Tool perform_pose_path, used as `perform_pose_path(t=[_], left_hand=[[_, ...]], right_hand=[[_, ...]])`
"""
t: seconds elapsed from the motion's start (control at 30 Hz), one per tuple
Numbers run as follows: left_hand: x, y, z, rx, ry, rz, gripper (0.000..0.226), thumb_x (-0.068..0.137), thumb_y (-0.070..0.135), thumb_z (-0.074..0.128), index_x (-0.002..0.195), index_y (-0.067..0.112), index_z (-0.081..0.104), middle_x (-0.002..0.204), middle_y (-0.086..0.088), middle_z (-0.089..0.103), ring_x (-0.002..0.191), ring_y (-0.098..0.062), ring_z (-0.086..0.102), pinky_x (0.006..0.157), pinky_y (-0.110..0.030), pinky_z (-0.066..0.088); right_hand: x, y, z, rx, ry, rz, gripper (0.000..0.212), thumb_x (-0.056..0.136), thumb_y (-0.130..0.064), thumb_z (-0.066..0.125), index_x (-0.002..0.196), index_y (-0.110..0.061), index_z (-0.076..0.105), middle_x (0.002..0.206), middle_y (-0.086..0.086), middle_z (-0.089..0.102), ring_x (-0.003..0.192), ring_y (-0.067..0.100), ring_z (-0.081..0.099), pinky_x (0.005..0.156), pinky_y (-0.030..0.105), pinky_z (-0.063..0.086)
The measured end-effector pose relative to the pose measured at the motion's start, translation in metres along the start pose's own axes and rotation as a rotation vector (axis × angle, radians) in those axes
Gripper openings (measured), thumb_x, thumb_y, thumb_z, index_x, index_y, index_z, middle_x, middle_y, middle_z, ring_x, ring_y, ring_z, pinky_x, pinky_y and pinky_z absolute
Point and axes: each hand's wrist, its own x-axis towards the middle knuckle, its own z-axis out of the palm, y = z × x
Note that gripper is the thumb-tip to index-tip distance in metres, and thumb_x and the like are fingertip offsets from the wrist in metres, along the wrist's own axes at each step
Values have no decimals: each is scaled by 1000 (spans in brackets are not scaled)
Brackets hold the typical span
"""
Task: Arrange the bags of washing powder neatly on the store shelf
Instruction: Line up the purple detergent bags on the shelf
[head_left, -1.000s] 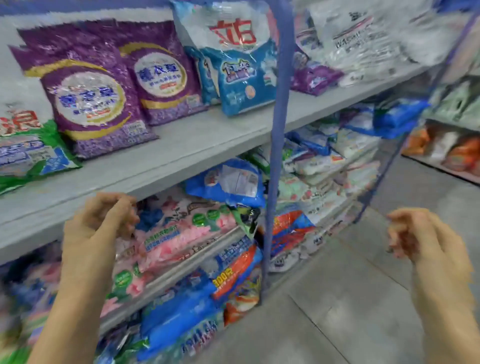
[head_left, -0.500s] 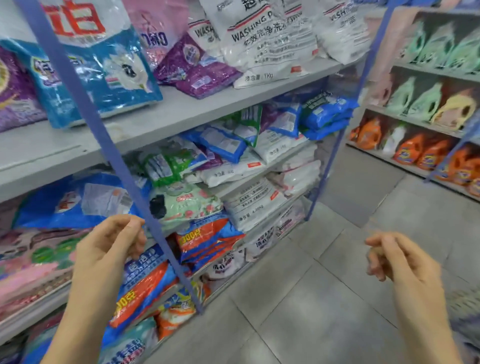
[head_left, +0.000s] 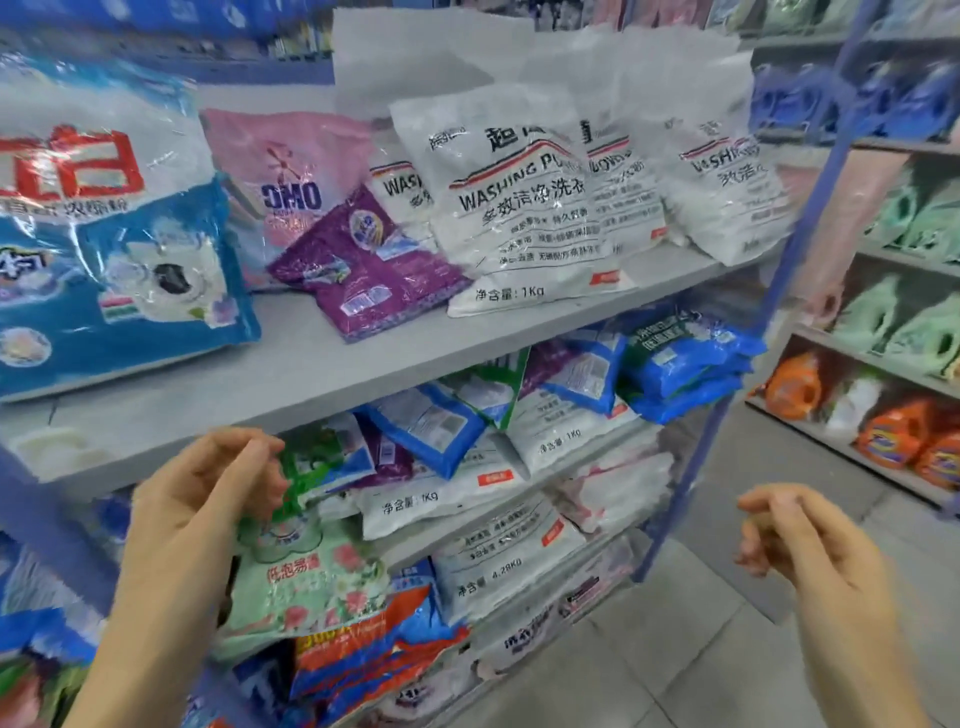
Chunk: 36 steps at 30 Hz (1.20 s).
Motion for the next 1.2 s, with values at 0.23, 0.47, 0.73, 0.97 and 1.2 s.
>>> perform_pose_path(t=[0.23,0.47,0.73,0.97,1.2], left_hand=[[60,19,34,145,153,85,27,92,20,52,73,32,67,64,9,63,59,-1,56,60,-15,48],[126,14,84,582,240,2,19,93,28,53,88,13,63,82,-1,63,79,-14,57,66,-23,40],[187,-31,114,1335,242,-262,76,89,65,18,104,6,64,116,-19,57,112,-34,47,94,-42,37],[202,-32,119,1266,144,-320,60,94,54,30,125,8,52,127,-17,52,120,-32,43,102,-40,32],[190,-16,127,343,215,-272,18,91,14,55,103,14,42,104,-4,57,80,-14,59,76,-32,54]], right_hand=[[125,15,48,51,-247,-50,24,78,-46,55,74,-25,67,64,-3,62,60,8,55,58,10,46],[235,6,149,-73,-721,-226,14,85,-41,56,91,-30,61,92,-13,66,89,3,60,78,20,47],[261,-22,270,-797,-716,-856,45,94,-48,39,122,-15,50,116,6,61,108,25,48,90,38,36],[270,-9,308,-1074,-723,-773,57,94,-54,34,128,-11,44,128,13,52,119,28,44,95,39,34],[259,3,309,-984,-749,-821,49,97,-43,35,132,-9,38,128,14,48,113,29,49,92,38,37]])
